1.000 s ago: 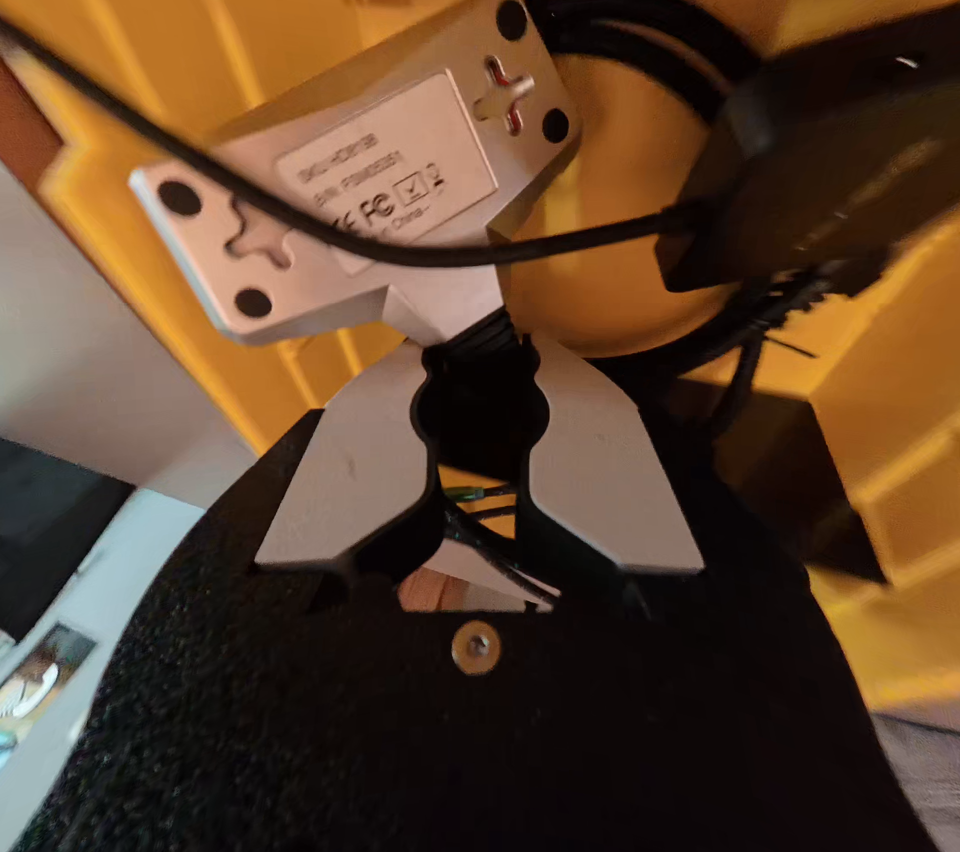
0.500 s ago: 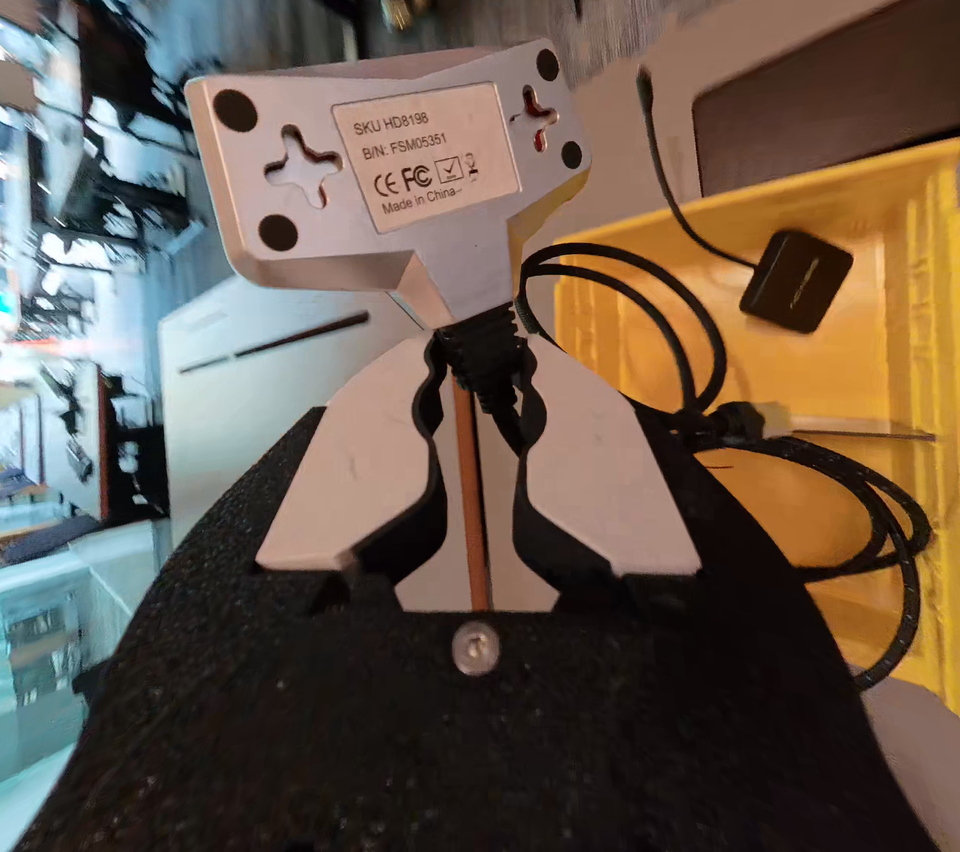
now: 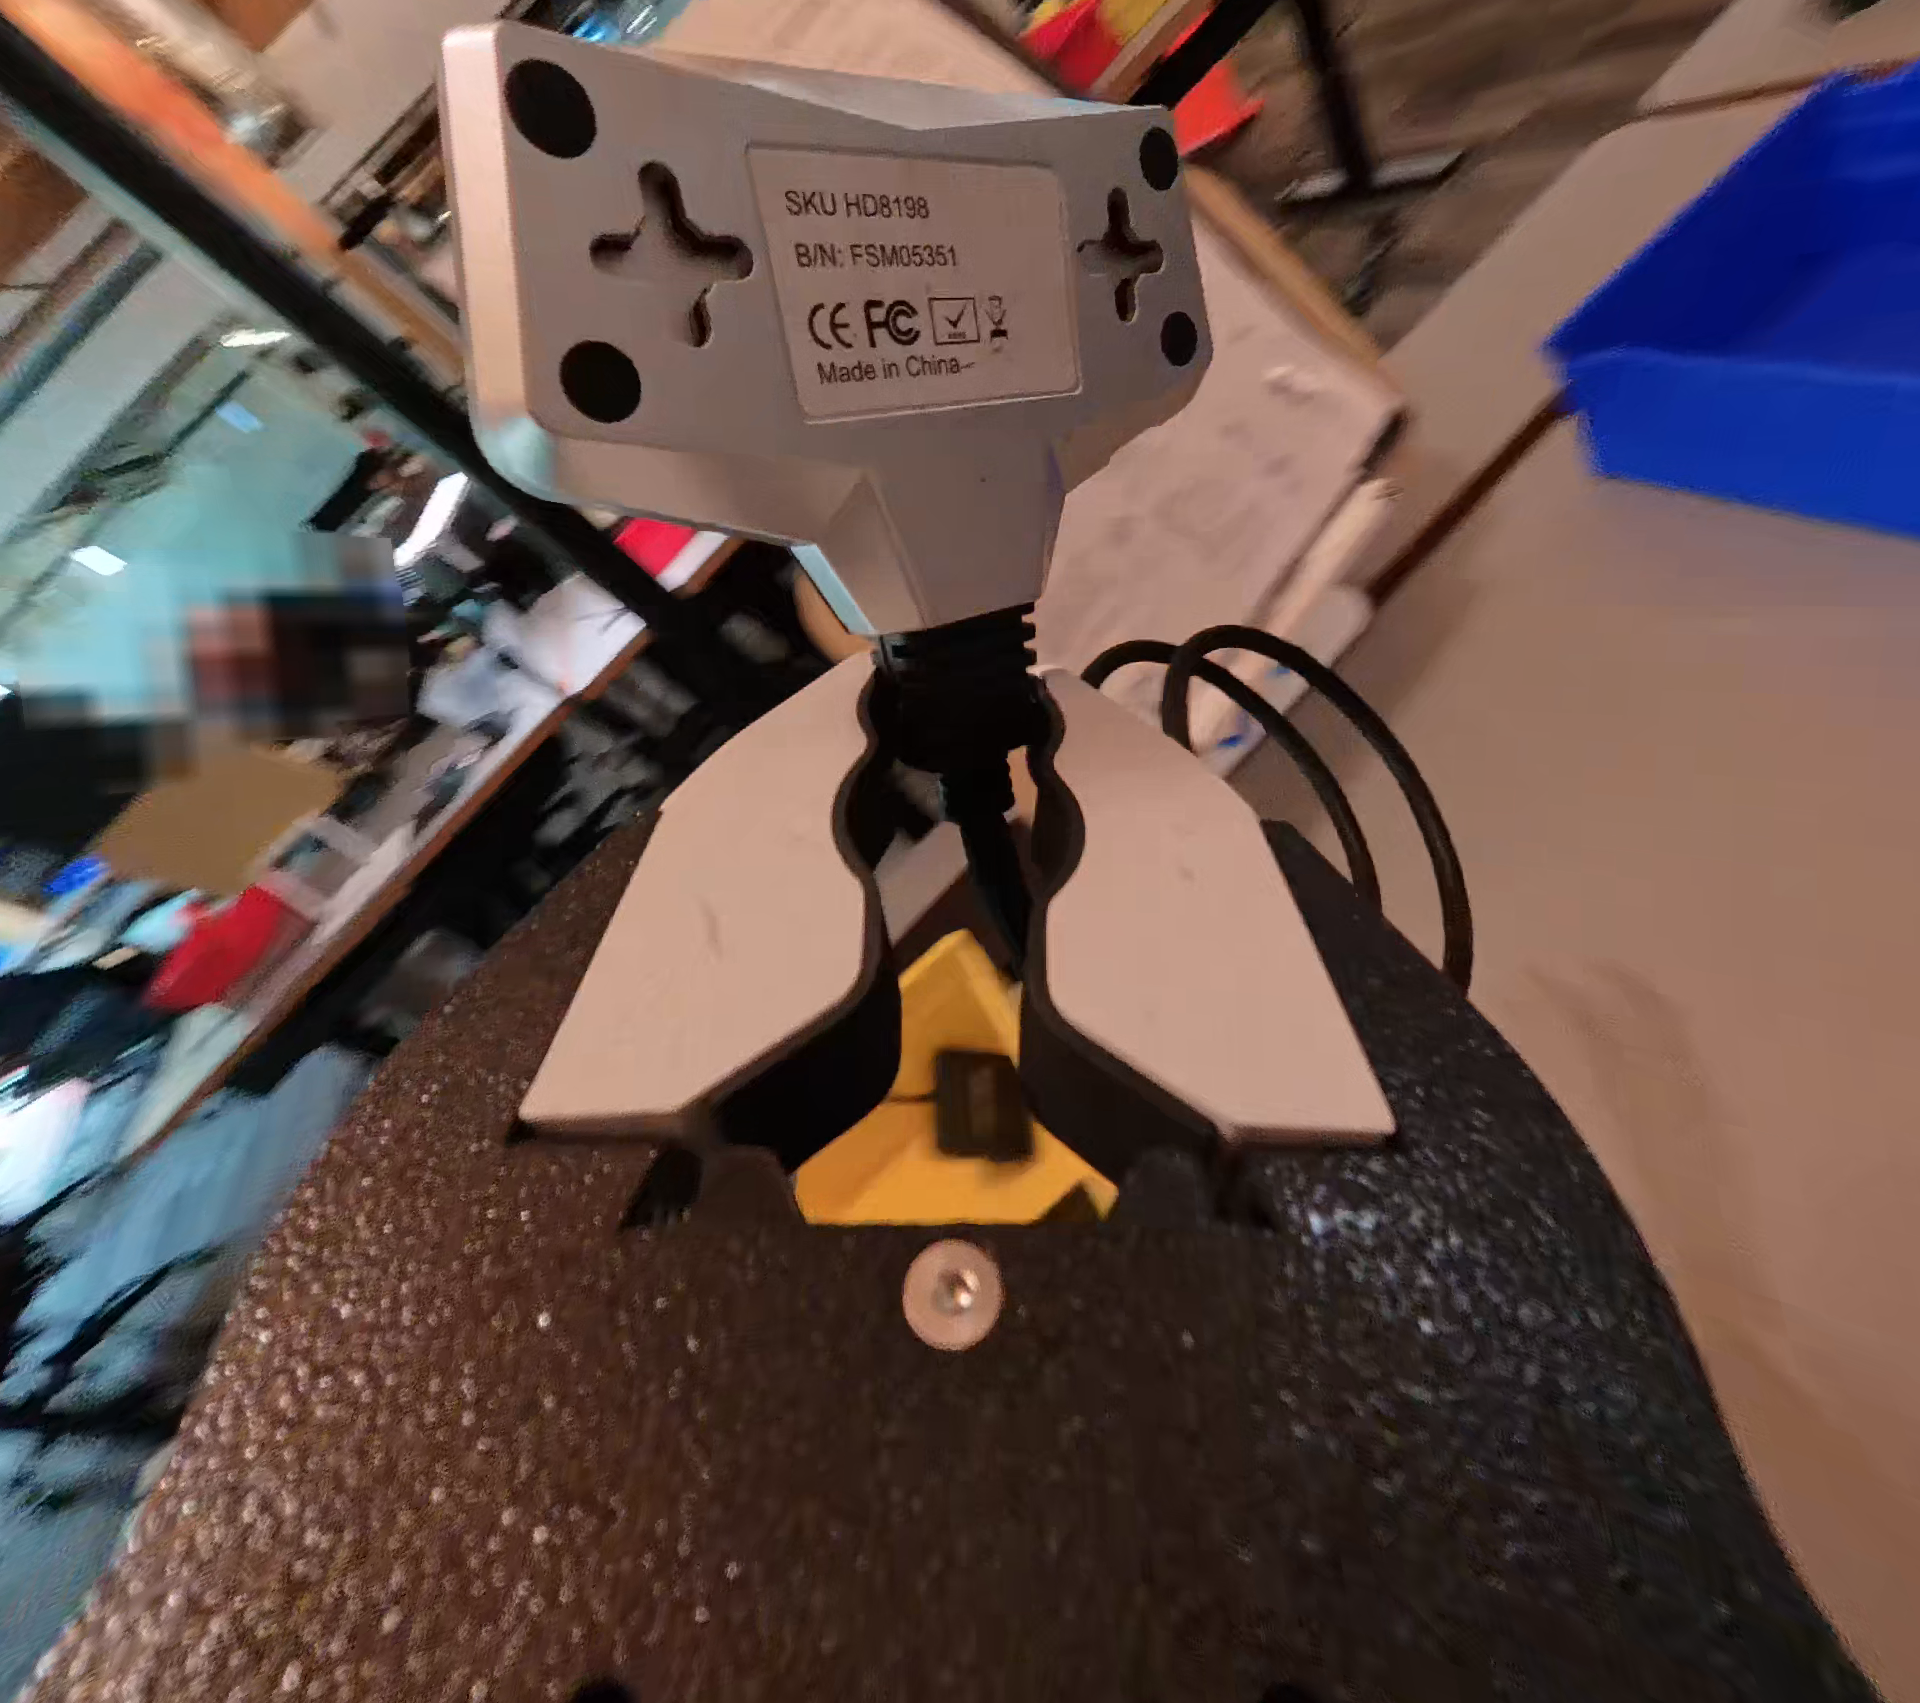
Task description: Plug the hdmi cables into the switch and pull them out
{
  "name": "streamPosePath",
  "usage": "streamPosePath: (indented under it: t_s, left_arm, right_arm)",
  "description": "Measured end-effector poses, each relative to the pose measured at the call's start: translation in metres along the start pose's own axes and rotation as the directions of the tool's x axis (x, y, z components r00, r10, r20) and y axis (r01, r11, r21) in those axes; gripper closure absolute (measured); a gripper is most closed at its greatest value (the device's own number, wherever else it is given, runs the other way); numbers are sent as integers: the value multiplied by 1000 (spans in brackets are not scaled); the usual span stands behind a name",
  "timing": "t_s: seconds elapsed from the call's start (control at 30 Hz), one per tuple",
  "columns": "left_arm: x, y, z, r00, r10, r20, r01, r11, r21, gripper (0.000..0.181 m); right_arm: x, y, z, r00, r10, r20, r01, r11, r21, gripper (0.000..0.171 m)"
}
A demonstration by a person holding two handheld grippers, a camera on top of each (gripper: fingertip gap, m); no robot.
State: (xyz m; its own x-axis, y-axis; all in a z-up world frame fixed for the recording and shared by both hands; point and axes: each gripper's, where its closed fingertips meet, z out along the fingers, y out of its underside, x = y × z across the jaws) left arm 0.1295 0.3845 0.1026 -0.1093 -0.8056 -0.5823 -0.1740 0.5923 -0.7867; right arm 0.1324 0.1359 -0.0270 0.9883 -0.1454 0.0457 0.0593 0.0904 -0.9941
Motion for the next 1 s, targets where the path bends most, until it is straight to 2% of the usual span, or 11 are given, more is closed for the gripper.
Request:
streamPosePath:
  t_s: [0.03, 0.17, 0.27, 0.37, 0.47, 0.57, 0.63, 0.7, 0.8, 0.9, 1.0]
  left_arm:
    - [27, 2, 4, 998, -22, -53, 24, 999, 47, 158]
    - [128, 16, 18, 960, -118, -255, 180, 954, 239, 158]
    - [188, 36, 27, 904, -177, -389, 292, 921, 259, 158]
    - [226, 40, 27, 855, -179, -486, 362, 878, 314, 158]
    - [241, 45, 34, 825, -200, -528, 400, 868, 296, 158]
    - [246, 47, 38, 787, -231, -572, 438, 862, 255, 158]
    - [235, 47, 37, 751, -311, -583, 509, 834, 211, 133]
    - [219, 49, 28, 654, -436, -619, 628, 768, 122, 112]
    - [193, 56, 6, 489, -614, -620, 783, 622, 2, 114]
    - [193, 69, -14, 250, -769, -588, 850, 466, -247, 128]
    - [199, 79, -29, 52, -831, -554, 853, 325, -407, 124]
  right_arm:
    - [-3, -9, 12, 999, 32, 5, -32, 999, 43, 95]
    - [-8, -32, 48, 993, 114, 16, -115, 977, 181, 93]
    - [-15, -29, 63, 984, 166, 59, -174, 966, 191, 97]
    - [-23, -9, 71, 985, 147, 95, -158, 981, 117, 137]
    - [-27, 0, 70, 981, 151, 123, -165, 979, 117, 151]
    - [-37, -2, 68, 994, -61, 93, 48, 989, 137, 151]
    - [-39, -5, 71, 963, -268, -35, 270, 956, 112, 151]
    - [-40, -9, 74, 857, -488, -163, 502, 863, 54, 151]
    - [-38, -6, 81, 660, -699, -276, 711, 700, -72, 151]
    - [-48, 16, 96, 459, -857, -235, 844, 503, -185, 152]
    - [-70, 42, 113, 243, -958, -153, 937, 273, -217, 152]
